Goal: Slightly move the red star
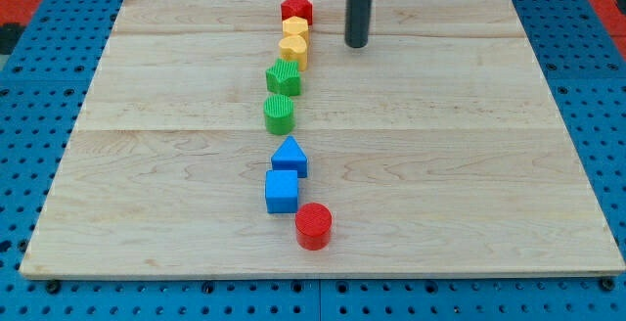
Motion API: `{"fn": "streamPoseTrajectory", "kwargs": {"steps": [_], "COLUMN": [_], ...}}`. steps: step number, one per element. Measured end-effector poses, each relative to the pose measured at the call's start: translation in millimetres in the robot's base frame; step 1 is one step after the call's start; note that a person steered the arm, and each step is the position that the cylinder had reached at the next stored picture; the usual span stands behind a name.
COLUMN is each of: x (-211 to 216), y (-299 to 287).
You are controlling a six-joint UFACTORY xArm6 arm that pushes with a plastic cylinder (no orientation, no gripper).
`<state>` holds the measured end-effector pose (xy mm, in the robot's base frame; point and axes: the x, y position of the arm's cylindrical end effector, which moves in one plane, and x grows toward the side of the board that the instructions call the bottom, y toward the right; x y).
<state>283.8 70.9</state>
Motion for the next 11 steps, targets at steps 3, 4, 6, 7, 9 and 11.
{"fn": "streamPoseTrajectory", "kwargs": {"steps": [3,4,6,7,9,11], "x": [-78,-90,-90,-39,-19,-15], "y": [-8,-45,-146,-133,-101,-98]}}
